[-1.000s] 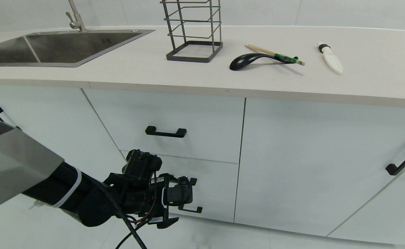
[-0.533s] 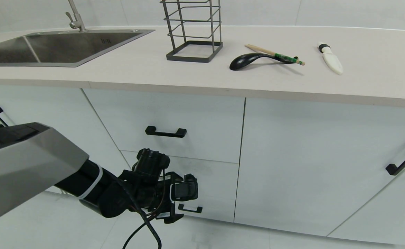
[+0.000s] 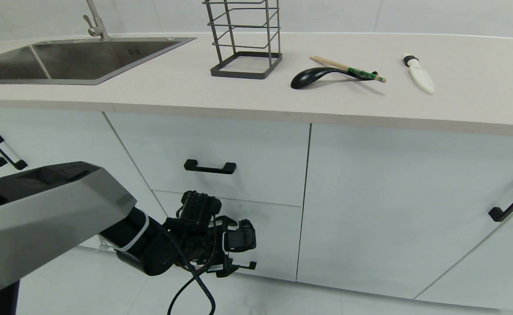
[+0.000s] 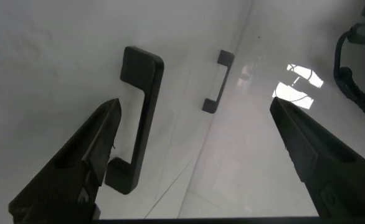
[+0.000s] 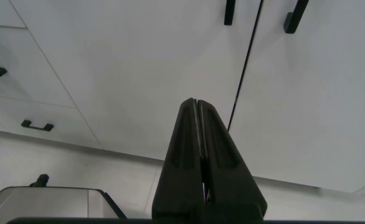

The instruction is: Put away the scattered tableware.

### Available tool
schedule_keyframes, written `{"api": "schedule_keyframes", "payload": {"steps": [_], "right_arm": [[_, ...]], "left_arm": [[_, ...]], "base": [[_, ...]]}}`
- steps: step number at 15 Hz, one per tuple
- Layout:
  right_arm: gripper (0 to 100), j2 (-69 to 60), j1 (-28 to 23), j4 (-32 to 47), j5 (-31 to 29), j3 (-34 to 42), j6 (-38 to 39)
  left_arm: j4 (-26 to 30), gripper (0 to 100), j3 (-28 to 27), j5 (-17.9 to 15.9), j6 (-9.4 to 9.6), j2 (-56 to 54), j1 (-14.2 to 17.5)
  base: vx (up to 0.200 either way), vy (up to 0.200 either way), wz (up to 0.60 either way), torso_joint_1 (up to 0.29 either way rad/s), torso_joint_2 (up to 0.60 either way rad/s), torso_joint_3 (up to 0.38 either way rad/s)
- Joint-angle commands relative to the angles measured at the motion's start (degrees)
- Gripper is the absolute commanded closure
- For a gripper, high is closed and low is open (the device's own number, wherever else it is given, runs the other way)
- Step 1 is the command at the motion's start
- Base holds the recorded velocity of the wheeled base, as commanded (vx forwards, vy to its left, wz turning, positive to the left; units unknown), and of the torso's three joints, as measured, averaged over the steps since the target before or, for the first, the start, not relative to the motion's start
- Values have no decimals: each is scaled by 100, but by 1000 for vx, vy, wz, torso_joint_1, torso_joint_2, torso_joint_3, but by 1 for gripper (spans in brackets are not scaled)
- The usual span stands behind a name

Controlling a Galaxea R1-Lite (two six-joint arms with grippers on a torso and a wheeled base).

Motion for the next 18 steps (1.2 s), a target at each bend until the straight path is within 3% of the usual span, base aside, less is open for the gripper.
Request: {"api": "schedule_keyframes", "payload": {"steps": [1, 18], "right_arm": [[100, 7, -1, -1, -3, 0, -2], [100, 7, -1, -1, 6, 0, -2]], "left_arm": [[-19, 0, 10, 0, 2, 70, -1], [-10, 0, 731, -44, -24, -177, -10]], "base": [[0, 0, 0, 0, 0, 0], [0, 0, 0, 0, 0, 0]]}}
